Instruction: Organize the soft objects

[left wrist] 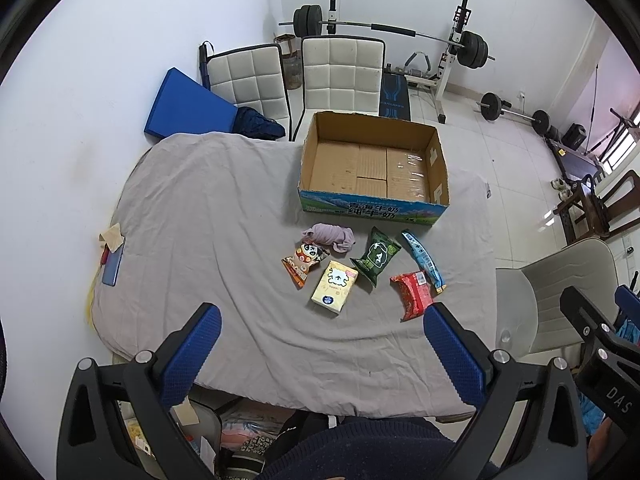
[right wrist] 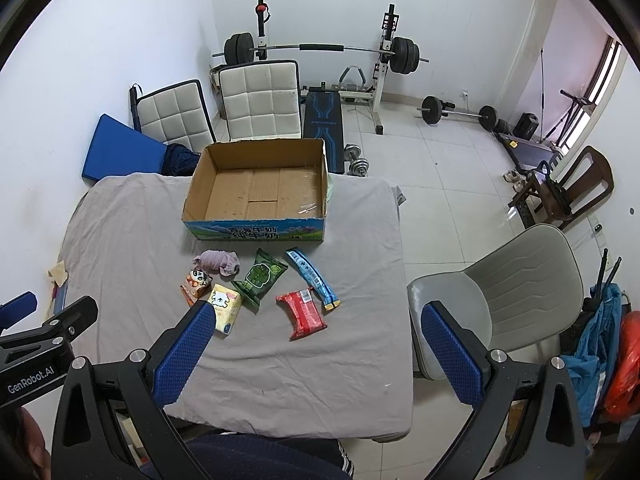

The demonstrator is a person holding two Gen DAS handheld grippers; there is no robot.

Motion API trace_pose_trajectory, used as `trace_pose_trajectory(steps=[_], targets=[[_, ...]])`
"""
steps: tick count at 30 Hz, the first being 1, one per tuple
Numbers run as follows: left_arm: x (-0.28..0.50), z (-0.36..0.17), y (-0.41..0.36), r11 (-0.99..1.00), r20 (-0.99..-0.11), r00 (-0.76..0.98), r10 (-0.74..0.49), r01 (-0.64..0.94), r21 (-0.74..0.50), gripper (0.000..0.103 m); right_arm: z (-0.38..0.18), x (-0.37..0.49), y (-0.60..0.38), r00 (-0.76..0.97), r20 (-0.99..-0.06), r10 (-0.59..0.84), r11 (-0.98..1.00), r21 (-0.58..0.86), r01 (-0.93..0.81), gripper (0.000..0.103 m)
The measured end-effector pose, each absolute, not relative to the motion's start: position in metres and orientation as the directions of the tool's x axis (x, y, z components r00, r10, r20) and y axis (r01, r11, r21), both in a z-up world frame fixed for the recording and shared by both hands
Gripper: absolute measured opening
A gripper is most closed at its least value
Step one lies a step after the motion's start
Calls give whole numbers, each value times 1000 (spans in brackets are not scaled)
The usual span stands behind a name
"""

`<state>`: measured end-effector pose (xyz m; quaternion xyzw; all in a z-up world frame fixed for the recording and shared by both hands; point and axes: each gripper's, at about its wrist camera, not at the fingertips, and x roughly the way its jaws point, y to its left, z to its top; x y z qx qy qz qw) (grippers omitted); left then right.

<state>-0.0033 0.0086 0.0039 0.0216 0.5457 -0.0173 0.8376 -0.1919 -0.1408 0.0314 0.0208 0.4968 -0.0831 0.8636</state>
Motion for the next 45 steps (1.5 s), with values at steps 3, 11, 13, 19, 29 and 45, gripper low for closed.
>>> trace_pose_trajectory(steps=[3,11,13,19,29,45], targets=[[-4,4,8,999,-914,407,-3,51,19,103,33,-194,-141,496,-860,-123,985,-46,165,103],[-4,9,10,999,-908,419,-3,45,17,103,33,-195,-140,502,-857,-118,986,-43,158,103],[-4,10,10,999,-907,421,-3,48,19,103,33,-196,-140,504,-856,-118,986,-43,158,103],[-4,12,10,999,-907,422,-3,46,19,103,35,-198,-141,510,-851,-122,986,-43,162,103],[-4,12,10,999,-906,422,-2,47,19,103,36,-197,-142,511,-851,-120,986,-43,161,103],[-3,14,11,999,-905,426,-2,45,19,103,39,-201,-144,521,-846,-115,986,-34,163,103]])
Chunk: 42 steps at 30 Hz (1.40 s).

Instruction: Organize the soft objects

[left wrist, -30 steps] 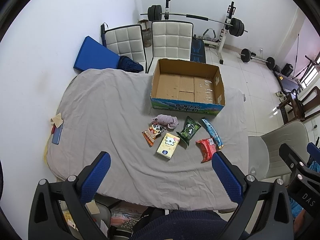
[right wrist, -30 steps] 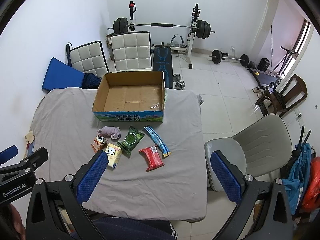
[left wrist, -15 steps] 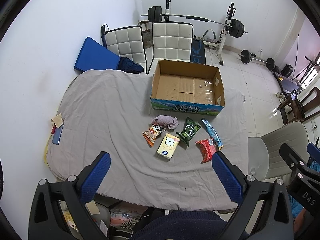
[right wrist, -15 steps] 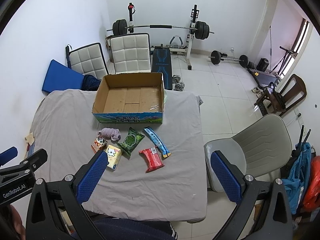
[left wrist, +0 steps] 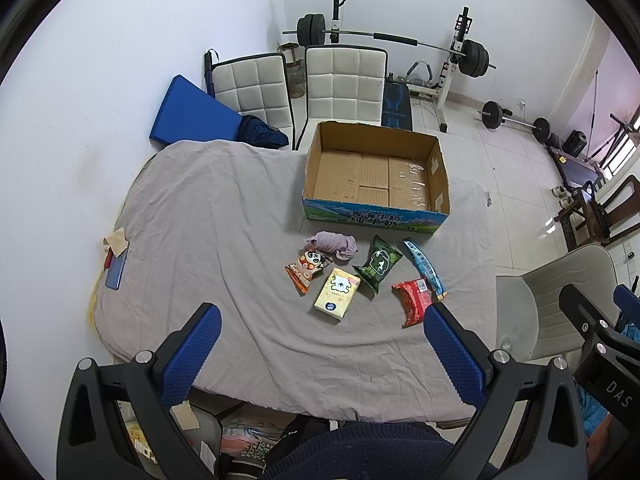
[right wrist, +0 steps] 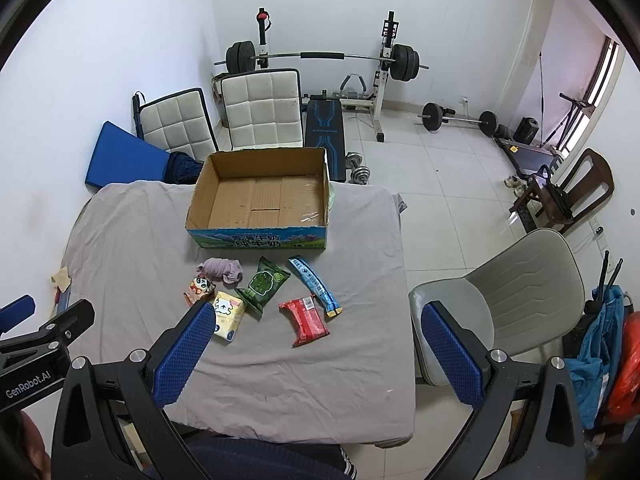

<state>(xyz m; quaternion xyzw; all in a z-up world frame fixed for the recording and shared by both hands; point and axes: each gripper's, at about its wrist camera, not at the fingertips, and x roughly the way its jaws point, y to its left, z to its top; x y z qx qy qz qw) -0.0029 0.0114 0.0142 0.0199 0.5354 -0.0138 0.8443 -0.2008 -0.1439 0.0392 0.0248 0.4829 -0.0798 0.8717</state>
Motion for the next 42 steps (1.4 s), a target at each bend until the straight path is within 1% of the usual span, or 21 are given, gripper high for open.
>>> trace_pose_trajectory(steps=[10,12,16,19,22,28,30,32,33,34,35,37,38,39,40,41,42], targets=[[3,9,14,999,-908,418,-12,37,4,103,33,-196,-147,513,-851,-110,985,-25,169,103],[13,0,19,1000,-909,417,-17,21,-9,103,23,-189,-151,501,-860,-99,985,-13,172,103],[37,-39,28,1000,-922,387,9,-23,0,103,-13,-162,-165,440,-894,-84,980,6,199,103],[59,-81,31,1000,-942,334,22,-23,15,103,-57,-138,-173,370,-927,-61,979,16,201,103],[79,-130,28,1000,-962,273,15,18,20,103,-113,-114,-178,294,-955,-44,982,13,189,103],[110,-235,17,994,-992,121,21,100,33,103,-255,-72,-177,98,-995,-13,993,-1,122,103],[118,-265,10,991,-997,76,24,131,34,103,-293,-61,-176,44,-999,-21,993,-16,113,103],[125,-292,5,988,-999,37,29,148,34,102,-331,-51,-177,-22,-1000,17,994,15,112,99],[127,-307,2,987,-999,12,31,160,32,102,-343,-46,-177,-39,-999,12,993,7,115,95],[129,-319,0,986,-1000,-6,26,168,24,102,-358,-42,-177,-64,-998,4,993,-3,114,95],[129,-329,-3,984,-999,-25,29,175,25,102,-369,-39,-176,-78,-997,7,993,-2,114,94],[131,-346,-7,982,-998,-59,24,188,12,102,-386,-36,-175,-95,-995,7,993,-4,114,87],[131,-353,-8,982,-997,-71,25,191,11,100,-394,-35,-174,-106,-994,-3,993,-15,113,87],[131,-359,-10,981,-996,-82,25,194,9,97,-399,-34,-173,-114,-993,-7,993,-20,113,82],[130,-365,-11,982,-995,-101,15,189,-4,95,-406,-35,-173,-127,-992,-5,993,-20,116,70],[128,-369,-10,983,-994,-112,7,181,-13,83,-412,-35,-172,-144,-990,3,992,-15,124,64],[125,-372,-10,984,-992,-122,-1,175,-22,72,-418,-37,-173,-159,-987,18,990,-5,138,60]])
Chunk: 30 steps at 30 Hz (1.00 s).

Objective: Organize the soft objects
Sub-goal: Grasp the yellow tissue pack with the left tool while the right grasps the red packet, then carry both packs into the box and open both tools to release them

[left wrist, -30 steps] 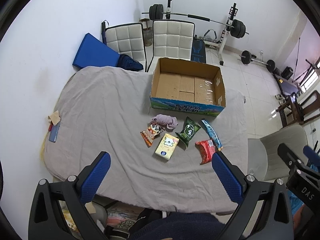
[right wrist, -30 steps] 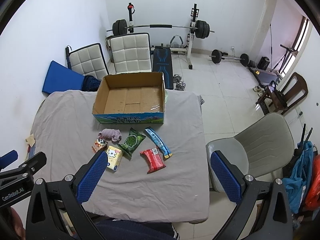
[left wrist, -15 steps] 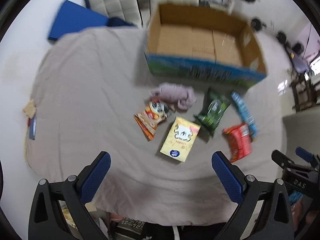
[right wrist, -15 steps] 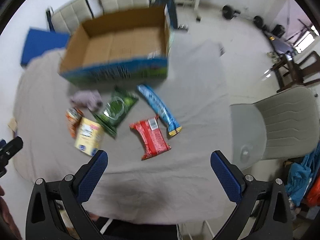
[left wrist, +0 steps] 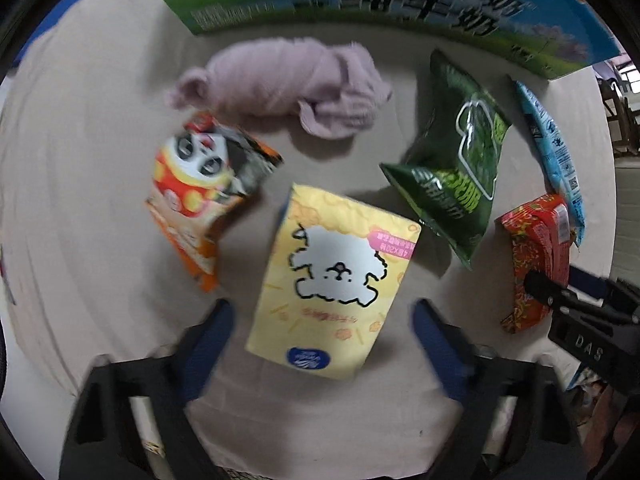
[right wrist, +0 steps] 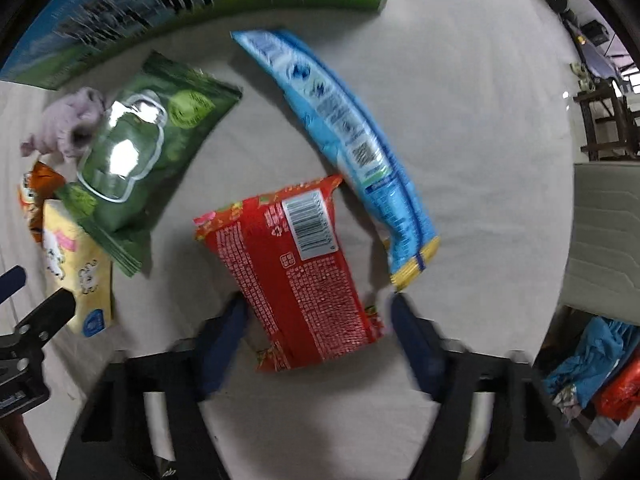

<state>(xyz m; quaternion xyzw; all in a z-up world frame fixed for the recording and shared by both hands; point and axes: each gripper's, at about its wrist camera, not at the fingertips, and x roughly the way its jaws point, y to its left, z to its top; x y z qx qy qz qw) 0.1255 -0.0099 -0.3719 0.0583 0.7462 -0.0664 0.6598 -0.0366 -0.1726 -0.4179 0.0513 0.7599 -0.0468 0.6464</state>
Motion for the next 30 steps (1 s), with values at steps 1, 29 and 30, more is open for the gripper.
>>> trace_pose_trajectory(steps=[1,29,30], targets=[[122,-373,-9,986,-992,-128,6,169,-16,71,-421,-40,-172,-168,-985,24,988,-2,151,58],[-32,-345,-5,996,-997,2,-75,57,-74,61,-405,-110,-147,-159,-982,104,984,78,160,47],[-38,-336,-6,995,-996,25,-83,58,-81,61,-395,-113,-148,-142,-983,117,984,95,153,47]])
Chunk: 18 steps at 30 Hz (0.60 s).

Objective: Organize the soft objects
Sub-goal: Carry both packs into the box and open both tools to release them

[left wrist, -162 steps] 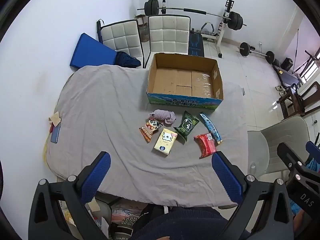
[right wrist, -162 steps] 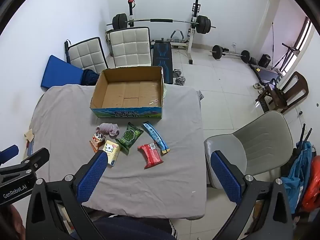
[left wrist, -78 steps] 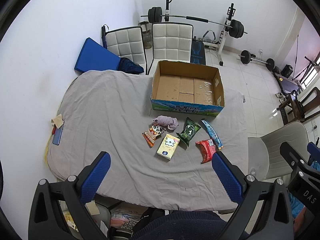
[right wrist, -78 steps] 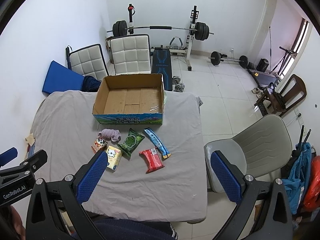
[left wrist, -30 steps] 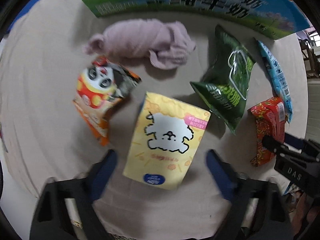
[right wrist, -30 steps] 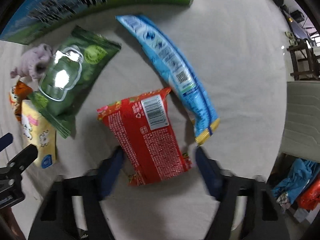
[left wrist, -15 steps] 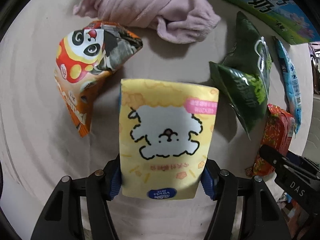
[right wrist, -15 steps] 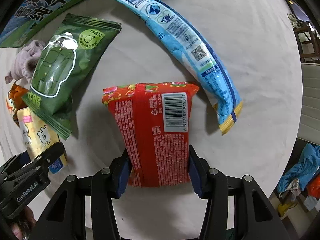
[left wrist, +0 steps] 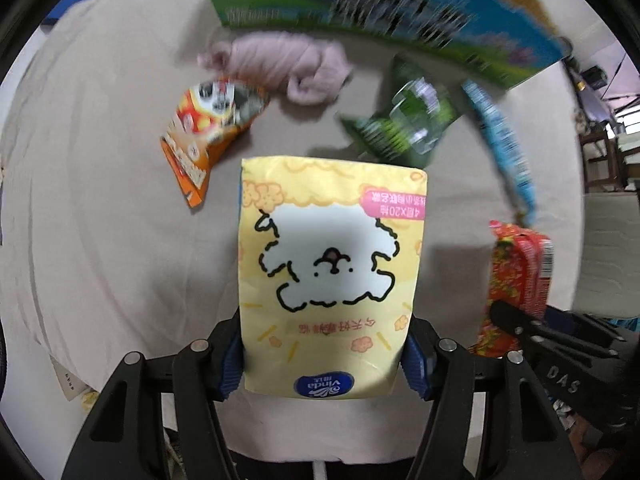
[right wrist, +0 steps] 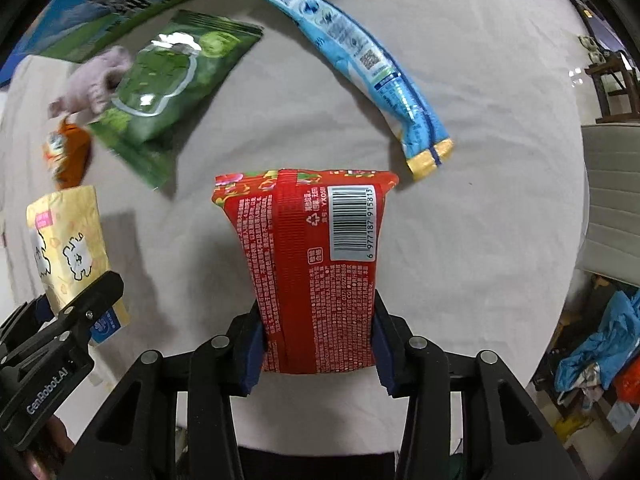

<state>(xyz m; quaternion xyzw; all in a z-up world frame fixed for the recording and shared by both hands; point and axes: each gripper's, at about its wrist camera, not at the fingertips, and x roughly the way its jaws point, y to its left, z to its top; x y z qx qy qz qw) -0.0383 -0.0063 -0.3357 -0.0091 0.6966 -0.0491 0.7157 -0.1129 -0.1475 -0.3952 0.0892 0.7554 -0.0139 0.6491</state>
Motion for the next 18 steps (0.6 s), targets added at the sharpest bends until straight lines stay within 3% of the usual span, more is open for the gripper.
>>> trace_pose_trajectory(steps=[5,10,18], targets=[[-52,-273,-16,987,-980,125,-154,58,-147,61,-339,-112,-153,-50,-986,161,982,155,103,47],[-11,-207,-14,972,-954,197,-225,111,-206,61,-278,-80,-168,68,-976,207,975,211,68,47],[129,-229,-10,960,-943,200,-265,151,-238,61,-232,38,-182,200,-962,187,973,209,95,47]])
